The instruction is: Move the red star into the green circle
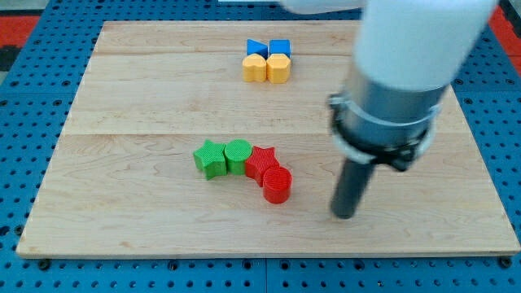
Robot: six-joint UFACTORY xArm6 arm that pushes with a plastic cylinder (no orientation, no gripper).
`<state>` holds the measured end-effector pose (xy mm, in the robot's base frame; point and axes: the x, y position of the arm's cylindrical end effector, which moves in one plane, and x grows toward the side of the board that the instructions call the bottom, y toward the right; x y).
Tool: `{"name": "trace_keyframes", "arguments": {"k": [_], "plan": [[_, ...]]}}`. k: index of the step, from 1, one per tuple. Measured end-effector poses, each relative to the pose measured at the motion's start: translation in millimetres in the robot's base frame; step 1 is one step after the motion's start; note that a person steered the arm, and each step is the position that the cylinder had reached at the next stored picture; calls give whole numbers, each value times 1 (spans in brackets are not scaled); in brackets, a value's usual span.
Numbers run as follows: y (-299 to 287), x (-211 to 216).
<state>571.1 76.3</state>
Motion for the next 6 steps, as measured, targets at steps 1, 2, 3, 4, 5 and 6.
{"name": "trace_keyframes", "arguments": {"k": [1,2,3,4,5,6], "plan": [[-54,-27],[-90,-60],[-91,-76],[-110,-101],[-117,-110],[-117,-123]]}}
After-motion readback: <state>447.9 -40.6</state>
